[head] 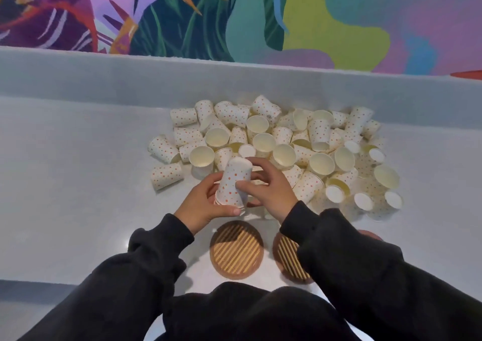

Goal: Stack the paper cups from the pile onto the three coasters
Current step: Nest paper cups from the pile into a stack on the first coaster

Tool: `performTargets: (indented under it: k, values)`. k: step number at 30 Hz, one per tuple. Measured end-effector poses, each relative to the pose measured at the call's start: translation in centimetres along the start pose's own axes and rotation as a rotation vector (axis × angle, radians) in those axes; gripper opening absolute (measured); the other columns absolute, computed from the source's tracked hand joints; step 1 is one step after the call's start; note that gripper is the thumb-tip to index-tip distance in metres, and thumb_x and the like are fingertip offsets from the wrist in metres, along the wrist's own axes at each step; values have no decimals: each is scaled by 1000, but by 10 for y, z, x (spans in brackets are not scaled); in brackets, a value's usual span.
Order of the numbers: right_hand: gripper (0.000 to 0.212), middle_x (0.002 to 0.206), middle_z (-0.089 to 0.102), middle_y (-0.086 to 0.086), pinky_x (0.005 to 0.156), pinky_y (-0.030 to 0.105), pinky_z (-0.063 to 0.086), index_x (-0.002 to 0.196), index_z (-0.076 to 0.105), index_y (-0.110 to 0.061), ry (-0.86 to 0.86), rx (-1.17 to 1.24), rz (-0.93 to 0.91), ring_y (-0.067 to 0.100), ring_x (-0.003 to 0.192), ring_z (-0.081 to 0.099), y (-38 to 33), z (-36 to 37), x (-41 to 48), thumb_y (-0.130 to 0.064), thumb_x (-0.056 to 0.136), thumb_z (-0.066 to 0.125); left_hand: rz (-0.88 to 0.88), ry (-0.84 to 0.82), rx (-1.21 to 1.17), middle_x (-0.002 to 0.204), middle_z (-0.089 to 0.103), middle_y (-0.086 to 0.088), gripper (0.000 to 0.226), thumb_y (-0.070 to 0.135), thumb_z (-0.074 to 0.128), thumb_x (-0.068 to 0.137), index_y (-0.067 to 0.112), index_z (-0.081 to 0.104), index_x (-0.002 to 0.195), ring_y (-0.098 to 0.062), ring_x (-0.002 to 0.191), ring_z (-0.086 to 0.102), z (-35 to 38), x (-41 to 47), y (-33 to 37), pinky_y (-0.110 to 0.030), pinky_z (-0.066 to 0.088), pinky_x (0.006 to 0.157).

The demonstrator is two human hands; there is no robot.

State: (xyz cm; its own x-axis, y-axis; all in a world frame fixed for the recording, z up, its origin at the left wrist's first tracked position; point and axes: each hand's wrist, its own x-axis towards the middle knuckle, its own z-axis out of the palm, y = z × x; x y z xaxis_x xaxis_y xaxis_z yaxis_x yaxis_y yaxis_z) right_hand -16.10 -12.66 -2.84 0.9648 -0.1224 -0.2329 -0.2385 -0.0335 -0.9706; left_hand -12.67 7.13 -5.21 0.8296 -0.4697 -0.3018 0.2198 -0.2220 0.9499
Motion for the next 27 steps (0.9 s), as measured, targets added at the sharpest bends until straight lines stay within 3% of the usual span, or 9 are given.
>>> performTargets:
  k: [4, 8, 12, 17, 20, 23, 27]
  values:
    - [58, 124, 69, 1, 85, 35, 64, 131, 64, -24, -105, -31, -12, 9, 109, 69, 11, -5, -21, -7, 80, 86, 10, -16, 155, 121, 71, 13, 72, 18, 94, 70, 32, 58, 131, -5, 111, 67, 10, -12, -4, -34, 57, 97]
    - [60, 122, 71, -1, 94, 38, 61, 124, 66, -33, -147, -68, 30, 12, 112, 70, 34, -8, -35, -9, 74, 90, 10, 46, 291, 121, 67, 16, 76, 38, 97, 59, 44, 59, 124, -5, 111, 62, 24, -26, -25, -31, 52, 93]
    - [60, 125, 70, -2, 99, 35, 58, 128, 65, -25, -139, -98, 63, 11, 117, 67, 61, -12, -51, -10, 75, 90, -48, 102, 296, 119, 67, 20, 73, 30, 99, 59, 49, 58, 117, -3, 110, 61, 37, -36, -53, -34, 52, 96]
    - [67, 122, 67, -1, 94, 38, 61, 124, 60, -39, -98, -168, 191, 15, 113, 67, 94, -12, -65, -7, 73, 88, -44, 119, 422, 115, 65, 24, 75, 31, 99, 55, 47, 56, 115, 0, 107, 61, 48, -42, -74, -26, 49, 91]
    - [69, 116, 62, 2, 95, 43, 60, 129, 53, -27, -125, -301, 252, 21, 106, 63, 105, -10, -66, -5, 74, 86, -12, 113, 513, 115, 62, 23, 79, 28, 99, 54, 49, 53, 114, -7, 107, 59, 53, -45, -79, -20, 42, 88]
    - [67, 119, 63, 2, 99, 39, 56, 135, 54, -19, -135, -464, 249, 19, 109, 61, 108, -6, -67, -11, 76, 83, 27, 88, 547, 115, 59, 27, 80, 27, 99, 55, 65, 50, 107, -2, 106, 57, 53, -46, -83, -13, 40, 88]
    - [58, 122, 65, 4, 98, 35, 54, 130, 64, -15, -141, -609, 234, 19, 109, 62, 103, -1, -66, -18, 75, 83, 90, 25, 631, 115, 49, 39, 78, 27, 97, 60, 65, 47, 106, 1, 107, 51, 54, -45, -77, -21, 38, 97]
